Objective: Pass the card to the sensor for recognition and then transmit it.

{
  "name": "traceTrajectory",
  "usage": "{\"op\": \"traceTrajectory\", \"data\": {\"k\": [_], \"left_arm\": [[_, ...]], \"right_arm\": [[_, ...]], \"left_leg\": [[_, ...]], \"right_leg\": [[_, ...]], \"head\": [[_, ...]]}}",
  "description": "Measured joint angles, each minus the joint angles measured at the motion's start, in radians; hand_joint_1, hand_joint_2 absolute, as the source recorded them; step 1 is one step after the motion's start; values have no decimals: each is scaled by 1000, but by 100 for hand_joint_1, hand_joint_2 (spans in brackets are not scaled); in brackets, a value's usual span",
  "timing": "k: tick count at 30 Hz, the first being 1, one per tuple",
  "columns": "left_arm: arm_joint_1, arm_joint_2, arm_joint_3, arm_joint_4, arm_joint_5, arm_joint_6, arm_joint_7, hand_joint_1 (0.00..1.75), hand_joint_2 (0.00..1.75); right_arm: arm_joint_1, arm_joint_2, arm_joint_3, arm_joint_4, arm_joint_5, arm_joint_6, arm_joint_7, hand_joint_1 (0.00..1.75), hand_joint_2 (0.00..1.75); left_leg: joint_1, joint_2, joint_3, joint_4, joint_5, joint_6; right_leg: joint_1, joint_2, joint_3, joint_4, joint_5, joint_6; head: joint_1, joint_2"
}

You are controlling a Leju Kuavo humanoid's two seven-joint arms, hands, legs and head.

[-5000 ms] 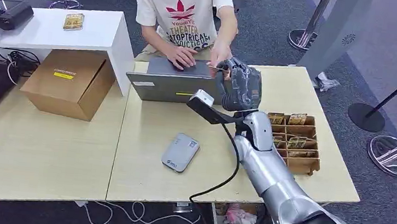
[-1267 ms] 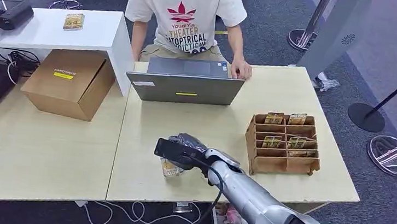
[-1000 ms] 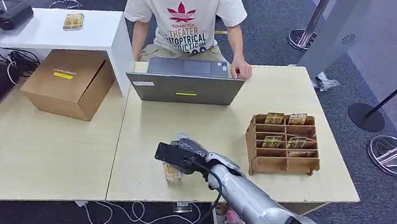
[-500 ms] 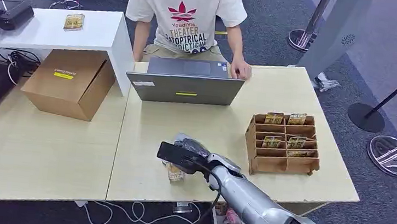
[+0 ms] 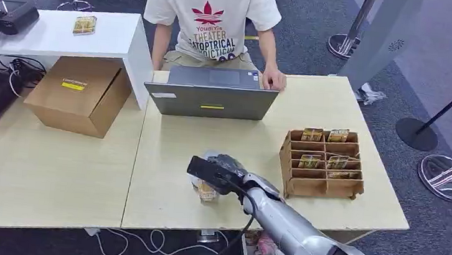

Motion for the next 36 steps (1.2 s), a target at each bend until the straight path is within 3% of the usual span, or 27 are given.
{"op": "traceTrajectory", "data": {"k": [25,36], "left_arm": [[0,0,0,0,2,6,3,0,0],[0,-2,-1,0,9,3,-6,0,0]], "right_arm": [[-9,-28,-24,12,14,-23,35,175,175],[9,-30,-39,-2,6,-18,-63,175,175]], "left_leg": [[0,1,3,0,0,0],[0,1,3,0,0,0]], "right_leg": [[0,0,3,0,0,0],[0,1,2,0,0,0]], "head": [[0,0],[0,0]]}}
